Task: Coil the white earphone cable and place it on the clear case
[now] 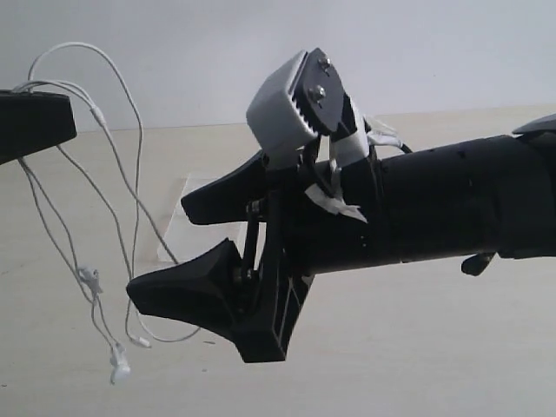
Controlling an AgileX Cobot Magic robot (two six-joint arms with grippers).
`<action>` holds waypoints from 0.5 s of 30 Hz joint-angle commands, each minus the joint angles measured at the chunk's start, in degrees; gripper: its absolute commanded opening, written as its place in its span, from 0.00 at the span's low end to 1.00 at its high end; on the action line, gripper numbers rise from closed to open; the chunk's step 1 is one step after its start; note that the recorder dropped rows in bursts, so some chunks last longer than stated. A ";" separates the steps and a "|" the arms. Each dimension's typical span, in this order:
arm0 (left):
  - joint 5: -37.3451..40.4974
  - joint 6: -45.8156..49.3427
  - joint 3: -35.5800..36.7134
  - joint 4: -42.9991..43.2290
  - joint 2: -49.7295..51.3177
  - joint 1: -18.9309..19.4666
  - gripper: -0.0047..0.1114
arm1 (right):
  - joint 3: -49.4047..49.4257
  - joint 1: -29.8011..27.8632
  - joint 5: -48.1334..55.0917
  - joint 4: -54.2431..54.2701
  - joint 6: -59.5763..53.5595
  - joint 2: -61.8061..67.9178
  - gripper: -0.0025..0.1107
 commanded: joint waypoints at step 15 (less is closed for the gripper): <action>0.42 -1.76 -0.28 -1.51 -0.26 0.17 0.04 | -9.87 4.17 -0.36 0.55 0.93 9.11 0.73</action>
